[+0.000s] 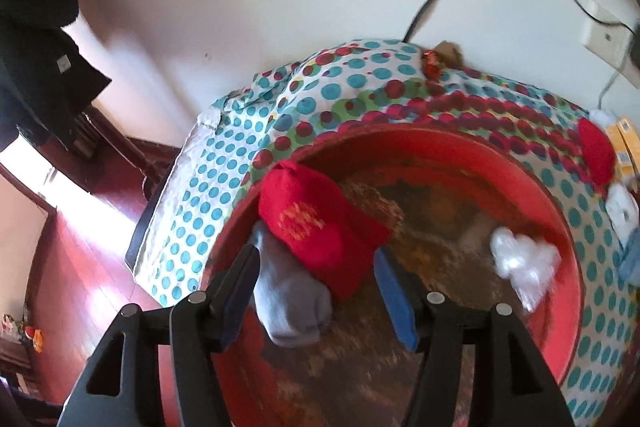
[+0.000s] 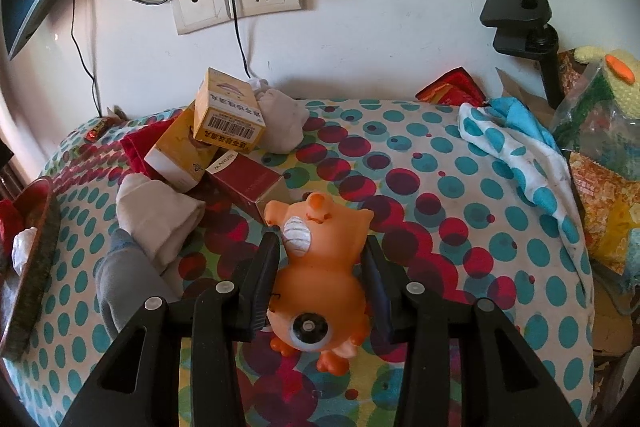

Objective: Organize objects
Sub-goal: 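Carry the red sock into the red basin and open the left gripper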

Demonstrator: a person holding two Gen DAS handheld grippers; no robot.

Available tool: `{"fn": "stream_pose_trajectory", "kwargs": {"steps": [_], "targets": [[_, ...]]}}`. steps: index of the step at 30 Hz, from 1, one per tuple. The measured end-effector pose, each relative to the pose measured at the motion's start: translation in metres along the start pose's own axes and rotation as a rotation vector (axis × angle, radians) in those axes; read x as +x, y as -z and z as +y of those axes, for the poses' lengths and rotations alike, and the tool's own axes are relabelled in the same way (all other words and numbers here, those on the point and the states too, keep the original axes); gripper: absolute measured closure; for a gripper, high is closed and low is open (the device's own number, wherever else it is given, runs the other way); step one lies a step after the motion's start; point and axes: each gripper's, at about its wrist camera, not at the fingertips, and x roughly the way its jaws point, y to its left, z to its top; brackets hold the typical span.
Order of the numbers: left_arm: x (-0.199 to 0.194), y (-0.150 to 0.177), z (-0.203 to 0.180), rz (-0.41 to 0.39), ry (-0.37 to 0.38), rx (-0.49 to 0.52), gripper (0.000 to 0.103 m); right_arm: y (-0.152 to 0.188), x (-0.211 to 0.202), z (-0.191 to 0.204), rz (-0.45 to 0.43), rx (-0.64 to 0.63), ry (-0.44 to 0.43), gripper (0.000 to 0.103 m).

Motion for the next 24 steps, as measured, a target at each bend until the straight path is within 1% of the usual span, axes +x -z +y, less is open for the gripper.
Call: {"fn": "stream_pose_trajectory", "kwargs": {"steps": [2, 4, 6, 8, 12, 14, 18, 21, 24], "targets": [[-0.009, 0.011, -0.008, -0.025, -0.009, 0.011, 0.042, 0.000, 0.000, 0.000, 0.000, -0.003, 0.004, 0.063], [-0.015, 0.021, -0.016, -0.035, 0.000, 0.019, 0.042, 0.000, -0.001, 0.002, -0.002, -0.013, 0.016, 0.063], [-0.019, 0.031, -0.022, -0.052, 0.014, 0.006, 0.042, 0.000, -0.002, 0.006, -0.010, -0.032, 0.031, 0.063], [-0.021, 0.040, -0.026, -0.056, 0.026, -0.010, 0.042, 0.001, -0.004, 0.011, -0.022, -0.057, 0.048, 0.063], [-0.018, 0.053, -0.034, -0.068, 0.023, -0.019, 0.042, 0.001, -0.005, 0.018, -0.029, -0.088, 0.073, 0.063], [-0.016, 0.057, -0.034, -0.067, 0.040, -0.027, 0.042, 0.001, -0.005, 0.020, -0.029, -0.099, 0.083, 0.063], [-0.012, 0.060, -0.032, -0.070, 0.033, -0.040, 0.042, -0.002, -0.006, 0.019, -0.018, -0.064, 0.065, 0.065], [-0.011, 0.060, -0.027, -0.075, 0.043, -0.048, 0.042, -0.006, -0.009, 0.022, -0.014, -0.054, 0.073, 0.065], [-0.009, 0.062, -0.025, -0.083, 0.032, -0.048, 0.042, -0.006, -0.018, 0.029, -0.022, -0.065, 0.080, 0.066]]}}
